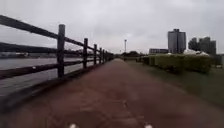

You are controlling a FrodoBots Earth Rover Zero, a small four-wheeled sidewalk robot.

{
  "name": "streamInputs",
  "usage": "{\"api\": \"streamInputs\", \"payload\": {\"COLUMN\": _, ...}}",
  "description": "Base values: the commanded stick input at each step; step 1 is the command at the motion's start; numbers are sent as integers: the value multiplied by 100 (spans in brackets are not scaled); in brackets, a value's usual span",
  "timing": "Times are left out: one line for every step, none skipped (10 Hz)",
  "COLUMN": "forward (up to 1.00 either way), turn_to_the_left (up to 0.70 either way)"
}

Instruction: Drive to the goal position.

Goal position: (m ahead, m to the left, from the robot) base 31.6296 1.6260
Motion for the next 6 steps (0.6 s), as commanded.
{"api": "streamInputs", "payload": {"forward": 100, "turn_to_the_left": 0}}
{"api": "streamInputs", "payload": {"forward": 100, "turn_to_the_left": 0}}
{"api": "streamInputs", "payload": {"forward": 100, "turn_to_the_left": 0}}
{"api": "streamInputs", "payload": {"forward": 100, "turn_to_the_left": 0}}
{"api": "streamInputs", "payload": {"forward": 100, "turn_to_the_left": 0}}
{"api": "streamInputs", "payload": {"forward": 100, "turn_to_the_left": 0}}
